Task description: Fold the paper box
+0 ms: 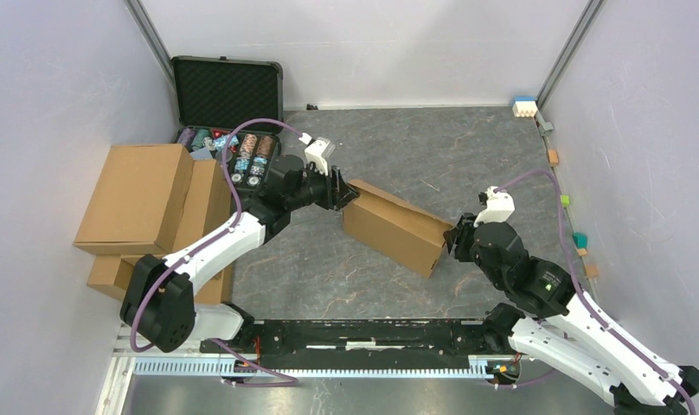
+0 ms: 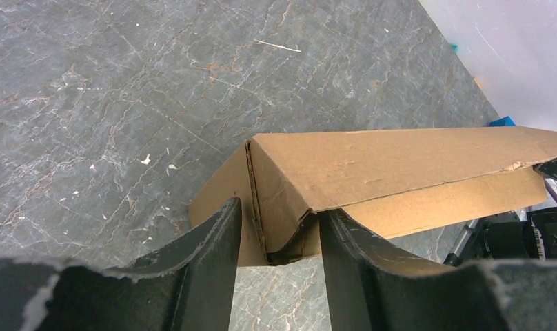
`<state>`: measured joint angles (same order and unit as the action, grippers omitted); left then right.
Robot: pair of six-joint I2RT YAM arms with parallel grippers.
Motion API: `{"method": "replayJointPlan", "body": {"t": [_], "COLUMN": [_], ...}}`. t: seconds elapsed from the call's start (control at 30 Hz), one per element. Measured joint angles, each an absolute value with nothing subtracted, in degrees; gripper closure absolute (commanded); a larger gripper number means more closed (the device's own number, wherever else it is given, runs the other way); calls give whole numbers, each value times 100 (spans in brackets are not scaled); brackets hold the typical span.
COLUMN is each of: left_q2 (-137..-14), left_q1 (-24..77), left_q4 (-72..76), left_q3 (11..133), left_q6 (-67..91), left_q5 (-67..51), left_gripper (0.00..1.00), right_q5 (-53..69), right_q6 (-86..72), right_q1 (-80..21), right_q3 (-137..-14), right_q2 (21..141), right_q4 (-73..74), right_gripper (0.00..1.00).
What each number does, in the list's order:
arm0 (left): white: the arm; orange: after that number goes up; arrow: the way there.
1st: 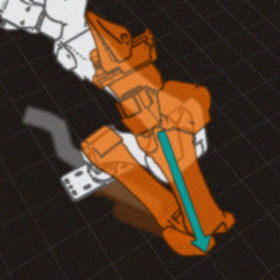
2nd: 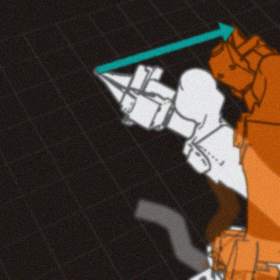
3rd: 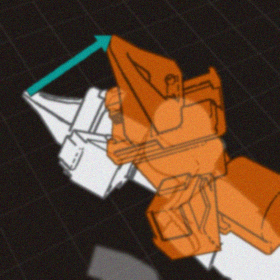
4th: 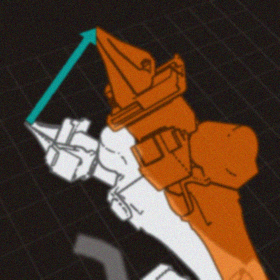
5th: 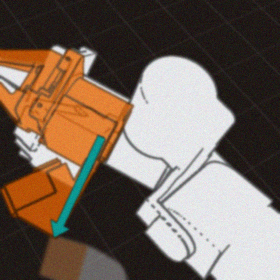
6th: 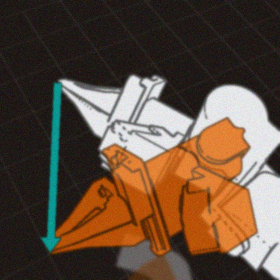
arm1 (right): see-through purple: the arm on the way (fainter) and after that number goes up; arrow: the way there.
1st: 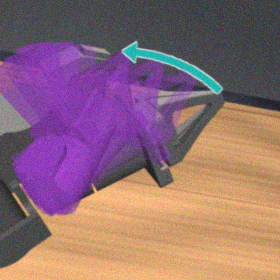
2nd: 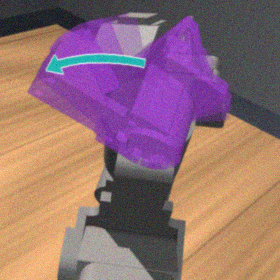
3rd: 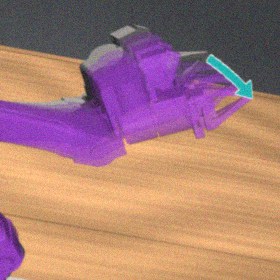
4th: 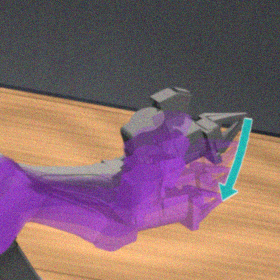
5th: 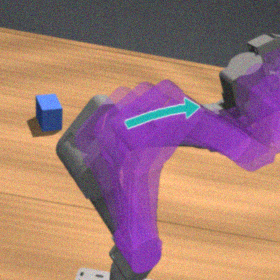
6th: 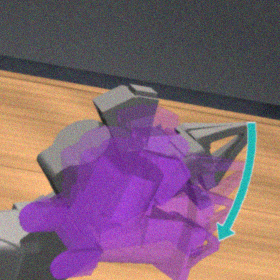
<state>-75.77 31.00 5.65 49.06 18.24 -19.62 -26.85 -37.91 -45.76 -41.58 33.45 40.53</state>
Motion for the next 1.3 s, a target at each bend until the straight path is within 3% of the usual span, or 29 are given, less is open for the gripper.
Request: {"method": "replayJointPlan", "body": {"t": [0.67,1.17,1.3], "left_q2": [-7577,-7404,-7404], "left_q1": [3240,3472,3529], "left_q4": [399,38,34], "left_q3": [5002,5028,5028], "left_q6": [1730,1520,1426], "left_q5": [-1708,-1330,-1229], "left_gripper": [53,54,71], "right_q5": [-2735,-2338,-2246], "right_q6": [-3837,-4119,-4235], "right_q1": [-4563,-4563,-4563], "right_q3": [-3994,-4602,-4768], "right_q2": [3505,3728,3780], "right_q4": [3691,4552,4797], "right_gripper": [74,84,85]}}
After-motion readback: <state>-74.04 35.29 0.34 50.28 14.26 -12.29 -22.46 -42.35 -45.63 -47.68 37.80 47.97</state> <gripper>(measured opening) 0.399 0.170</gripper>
